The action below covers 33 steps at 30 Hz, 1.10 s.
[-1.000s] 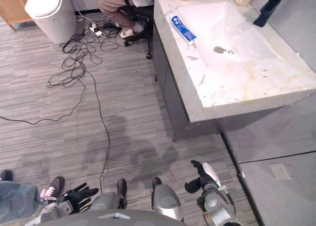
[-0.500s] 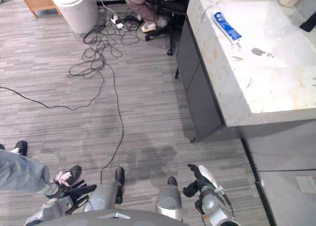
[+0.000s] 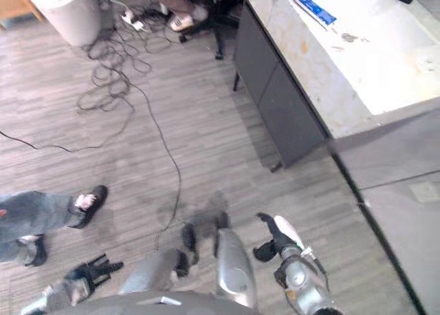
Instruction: Organize the bathroom.
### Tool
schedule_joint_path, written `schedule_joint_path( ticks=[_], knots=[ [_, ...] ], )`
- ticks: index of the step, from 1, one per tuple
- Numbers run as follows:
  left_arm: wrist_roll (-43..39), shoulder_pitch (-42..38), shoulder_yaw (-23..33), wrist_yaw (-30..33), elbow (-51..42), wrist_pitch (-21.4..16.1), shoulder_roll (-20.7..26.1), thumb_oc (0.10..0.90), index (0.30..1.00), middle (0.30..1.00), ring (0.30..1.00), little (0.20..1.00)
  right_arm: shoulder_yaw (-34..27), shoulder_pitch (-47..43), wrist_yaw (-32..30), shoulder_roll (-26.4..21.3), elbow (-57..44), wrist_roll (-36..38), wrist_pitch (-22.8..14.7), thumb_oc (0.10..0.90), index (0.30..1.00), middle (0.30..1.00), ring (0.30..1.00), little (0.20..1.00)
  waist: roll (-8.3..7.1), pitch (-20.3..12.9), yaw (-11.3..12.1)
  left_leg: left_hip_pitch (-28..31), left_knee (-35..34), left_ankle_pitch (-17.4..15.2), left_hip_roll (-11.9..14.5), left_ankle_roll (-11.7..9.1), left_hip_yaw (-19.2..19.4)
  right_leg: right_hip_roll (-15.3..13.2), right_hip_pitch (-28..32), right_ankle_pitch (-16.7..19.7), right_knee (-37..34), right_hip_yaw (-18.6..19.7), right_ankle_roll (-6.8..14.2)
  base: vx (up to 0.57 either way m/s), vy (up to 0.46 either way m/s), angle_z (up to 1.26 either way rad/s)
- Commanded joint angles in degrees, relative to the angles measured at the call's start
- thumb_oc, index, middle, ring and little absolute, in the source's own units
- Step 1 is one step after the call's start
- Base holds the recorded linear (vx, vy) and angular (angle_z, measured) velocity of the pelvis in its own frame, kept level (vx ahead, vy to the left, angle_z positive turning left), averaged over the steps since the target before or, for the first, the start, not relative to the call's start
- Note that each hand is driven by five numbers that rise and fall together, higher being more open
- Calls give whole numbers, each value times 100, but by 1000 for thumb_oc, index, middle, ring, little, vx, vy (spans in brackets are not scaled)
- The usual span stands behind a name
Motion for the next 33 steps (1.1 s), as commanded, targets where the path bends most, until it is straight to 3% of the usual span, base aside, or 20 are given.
schedule_joint_path(
  ticks=[1,9,15,16,17,18,20,21,23,24,28,29,31,33],
  knots=[
    [-61,453,-75,-145,-523,-76,165,800,900,900,900,900,-37,-316,-54,-307,46,79,-80,800,900,900,900,900,185,-230,220,609,-97,-369,281,-412,-365,-85,763,784,-959,-199,269,67,-27,-10],
    [165,327,-172,-318,-416,-164,75,800,900,900,900,900,-49,-167,-230,-223,56,178,-82,800,900,900,900,900,211,-327,-19,696,-52,-123,437,-584,-189,43,1039,678,-1317,-164,109,145,-55,-15],
    [293,206,-153,-360,-277,-103,46,800,900,900,900,900,-143,-35,-373,-195,173,196,-113,800,900,900,900,900,254,-414,-198,755,432,146,634,-788,-227,167,1023,511,-1181,-120,-84,135,-87,-6],
    [280,238,-132,-294,-257,-121,-8,800,900,900,900,900,-159,20,-349,-186,168,170,-115,800,900,900,900,900,300,-460,-237,842,768,419,740,-947,-297,302,1099,367,-1158,-128,-219,143,-161,-16],
    [275,241,-119,-220,-241,-112,-73,800,900,900,900,900,-117,48,-362,-182,168,222,-78,800,900,900,900,900,289,-527,-260,750,1561,1033,838,-1180,-529,462,1224,220,-1194,-111,-432,198,-245,-19],
    [290,235,-115,-173,-228,-114,-124,800,900,900,900,900,-74,19,-382,-187,215,274,-49,800,900,900,900,900,186,-546,-217,231,2611,1418,822,-1211,-921,514,1338,180,-1235,23,-591,180,-225,0],
    [207,256,-129,-80,-214,-124,-178,800,900,900,900,900,-10,-63,-403,-181,320,343,-26,800,900,900,900,900,53,-532,-138,-409,3448,1381,649,-1040,-1273,535,1395,175,-1212,290,-680,177,-107,-18],
    [213,297,-153,-15,-195,-168,-235,800,900,900,900,900,44,-214,-424,-179,463,503,-9,800,900,900,900,900,9,-454,-18,-908,3677,1174,562,-826,-1518,649,1497,155,-1156,587,-733,254,18,-70],
    [172,336,-220,3,-151,-236,-231,800,900,900,900,900,50,-361,-436,-139,653,612,-35,800,900,900,900,900,43,-406,85,-878,2613,1107,761,-632,-1721,784,1564,25,-1035,906,-733,292,147,-91],
    [123,340,-249,2,-134,-255,-186,800,900,900,900,900,42,-406,-460,-109,695,671,-39,800,900,900,900,900,138,-374,131,-639,1372,1207,989,-622,-1834,918,1623,-149,-954,1076,-685,248,230,-137],
    [70,404,-257,21,-186,-284,-125,800,900,900,900,900,39,-311,-671,-106,670,841,-127,800,900,900,900,900,368,-369,284,-313,-936,1414,1052,-867,-2459,1102,1816,-403,-964,1489,-493,239,255,-114],
    [59,458,-266,20,-203,-313,-115,800,900,900,900,900,6,-241,-727,-100,642,864,-158,800,900,900,900,900,438,-373,321,-315,-1267,1468,1029,-947,-2675,1138,1882,-473,-947,1635,-452,292,328,-51],
    [168,503,-267,-46,-88,-418,-152,800,900,900,900,900,-44,-219,-817,-88,671,1014,-168,800,900,900,900,900,475,-374,358,-385,-957,1303,840,-945,-2872,1051,1942,-617,-789,1854,-384,197,329,-92],
    [181,515,-255,-41,-58,-417,-171,800,900,900,900,900,-93,-204,-802,-74,632,1002,-145,800,900,900,900,900,484,-405,331,-361,-729,1078,777,-920,-2704,910,1883,-645,-683,1826,-317,120,237,-105]
  ],
)
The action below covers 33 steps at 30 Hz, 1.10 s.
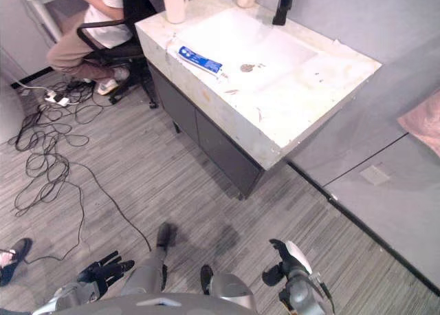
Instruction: Organize the bathroom.
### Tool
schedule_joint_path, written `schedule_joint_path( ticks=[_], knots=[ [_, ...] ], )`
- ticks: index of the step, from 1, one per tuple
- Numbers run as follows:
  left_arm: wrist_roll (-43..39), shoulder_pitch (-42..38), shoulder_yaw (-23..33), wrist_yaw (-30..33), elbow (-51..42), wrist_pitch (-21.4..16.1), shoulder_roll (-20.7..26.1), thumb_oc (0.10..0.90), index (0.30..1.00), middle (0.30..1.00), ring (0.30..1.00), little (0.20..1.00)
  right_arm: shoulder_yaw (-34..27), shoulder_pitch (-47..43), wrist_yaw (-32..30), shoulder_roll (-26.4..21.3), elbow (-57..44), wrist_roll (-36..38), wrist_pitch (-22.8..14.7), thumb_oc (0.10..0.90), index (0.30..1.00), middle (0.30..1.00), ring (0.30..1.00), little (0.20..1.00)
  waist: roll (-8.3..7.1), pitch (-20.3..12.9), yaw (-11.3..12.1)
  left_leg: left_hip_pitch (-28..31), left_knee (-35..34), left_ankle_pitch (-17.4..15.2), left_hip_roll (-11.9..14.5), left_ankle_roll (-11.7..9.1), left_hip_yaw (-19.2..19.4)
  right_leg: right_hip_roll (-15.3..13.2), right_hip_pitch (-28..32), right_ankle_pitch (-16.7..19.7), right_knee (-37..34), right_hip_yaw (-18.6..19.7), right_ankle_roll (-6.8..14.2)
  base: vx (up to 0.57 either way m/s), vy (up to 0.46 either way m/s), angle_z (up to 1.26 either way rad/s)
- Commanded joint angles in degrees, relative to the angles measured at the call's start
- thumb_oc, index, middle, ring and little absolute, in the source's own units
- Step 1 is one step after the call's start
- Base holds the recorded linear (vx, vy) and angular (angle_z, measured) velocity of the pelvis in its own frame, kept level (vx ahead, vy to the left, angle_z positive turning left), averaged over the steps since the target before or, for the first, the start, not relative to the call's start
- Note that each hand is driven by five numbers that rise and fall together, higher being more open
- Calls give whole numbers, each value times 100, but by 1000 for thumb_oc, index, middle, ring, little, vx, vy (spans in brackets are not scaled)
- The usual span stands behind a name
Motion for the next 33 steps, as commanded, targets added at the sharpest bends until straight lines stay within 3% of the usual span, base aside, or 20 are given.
schedule_joint_path(
  ticks=[1,5,8,11,12,14,18,19,20,21,22,23,24,25,26,27,28,29,31,33],
  knots=[
    [230,373,20,10,-307,-244,250,800,900,900,900,900,-176,173,-253,-201,-606,217,-225,800,900,900,900,900,-54,79,65,444,843,-357,117,-74,455,-757,-609,-222,624,-33,753,131,260,-85],
    [65,258,-70,71,-218,-134,366,800,900,900,900,900,-291,277,-219,-168,-729,111,-178,800,900,900,900,900,-8,74,-34,422,1260,-758,-178,68,760,-1092,-818,-193,907,-124,907,79,282,-51],
    [63,297,-25,104,-210,-98,398,800,900,900,900,900,-300,272,-150,-164,-794,-37,-101,800,900,900,900,900,26,62,10,579,1175,-805,-273,138,832,-1331,-999,-24,947,-279,1054,34,264,-80],
    [-152,488,147,211,-191,-78,402,800,900,900,900,900,-301,151,55,-194,-718,-431,-191,800,900,900,900,900,112,82,208,903,853,-854,-199,204,1416,-1808,-1103,277,1026,-1144,1155,32,229,-109],
    [-130,593,262,230,-185,-114,381,800,900,900,900,900,-265,62,101,-190,-665,-512,-212,800,900,900,900,900,95,110,353,1015,805,-912,-165,220,1770,-1926,-1070,334,1059,-1687,1192,27,110,-178],
    [-107,740,359,266,-201,-255,386,800,900,900,900,900,-188,-62,152,-194,-640,-471,-222,800,900,900,900,900,28,147,444,1180,719,-983,-100,186,2276,-1767,-1113,326,784,-2283,1217,9,-33,-192],
    [-152,722,370,276,-394,-319,532,800,900,900,900,900,-207,-89,216,-231,-742,-403,-238,800,900,900,900,900,-104,305,416,1052,1052,-1167,-126,171,2506,-1634,-1405,555,604,-2446,1172,-36,-113,-82],
    [-203,669,370,263,-495,-267,549,800,900,900,900,900,-192,-104,275,-276,-852,-413,-154,800,900,900,900,900,-103,320,409,932,1228,-1183,-106,141,2468,-1555,-1378,484,621,-2364,1116,-85,-129,35],
    [-167,601,341,186,-660,-163,565,800,900,900,900,900,-193,-75,314,-363,-964,-334,-60,800,900,900,900,900,-154,307,402,681,1829,-1148,-101,47,2397,-1543,-1268,431,523,-2372,1004,-56,-90,30],
    [-167,601,341,186,-660,-163,565,800,900,900,900,900,-193,-75,314,-363,-964,-334,-60,800,900,900,900,900,-154,307,402,681,1829,-1148,-101,47,2397,-1543,-1268,431,523,-2372,1004,-26,-54,24],
    [-324,628,284,53,-716,-173,504,800,900,900,900,900,-178,-38,346,-465,-1049,-385,66,800,900,900,900,900,-211,328,427,258,2827,-785,-148,-92,2085,-1563,-1211,405,505,-2331,858,-5,-5,9],
    [-324,628,284,53,-716,-173,504,800,900,900,900,900,-178,-38,346,-465,-1049,-385,66,800,900,900,900,900,-211,328,427,258,2827,-785,-148,-92,2085,-1563,-1211,405,505,-2331,858,15,61,5],
    [-283,683,262,-38,-756,-168,442,800,900,900,900,900,-159,-57,336,-519,-1033,-373,111,800,900,900,900,900,-198,351,485,140,3036,-676,-66,-114,1869,-1554,-1163,358,554,-2276,797,73,193,-12],
    [-259,769,216,-132,-674,-239,364,800,900,900,900,900,-201,-70,325,-544,-982,-342,80,800,900,900,900,900,-190,281,496,256,2671,-505,167,-89,1727,-1589,-1148,315,586,-2229,756,73,193,-12],
    [-259,769,216,-132,-674,-239,364,800,900,900,900,900,-201,-70,325,-544,-982,-342,80,800,900,900,900,900,-190,281,496,256,2671,-505,167,-89,1727,-1589,-1148,315,586,-2229,756,104,255,-20],
    [-239,806,228,-207,-564,-311,310,800,900,900,900,900,-243,-74,333,-538,-918,-393,29,800,900,900,900,900,-154,204,479,477,2219,-390,428,-102,1684,-1605,-1171,248,642,-2193,750,51,128,-13],
    [-239,806,228,-207,-564,-311,310,800,900,900,900,900,-243,-74,333,-538,-918,-393,29,800,900,900,900,900,-154,204,479,477,2219,-390,428,-102,1684,-1605,-1171,248,642,-2193,750,95,253,-32],
    [-219,820,251,-256,-499,-332,291,800,900,900,900,900,-259,-56,326,-528,-863,-433,-23,800,900,900,900,900,-117,135,461,673,1778,-235,675,-154,1636,-1609,-1201,180,702,-2154,760,118,340,-26],
    [-87,856,298,-313,-372,-415,260,800,900,900,900,900,-308,58,292,-511,-653,-454,-189,800,900,900,900,900,-11,-63,445,1018,665,398,1357,-419,1342,-1658,-1267,0,883,-1963,823,181,496,-19],
    [-26,875,316,-342,-336,-463,249,800,900,900,900,900,-324,115,256,-518,-524,-435,-279,800,900,900,900,900,23,-99,456,1063,363,596,1551,-518,1179,-1768,-1261,-60,938,-1792,887,148,396,17]
  ],
)
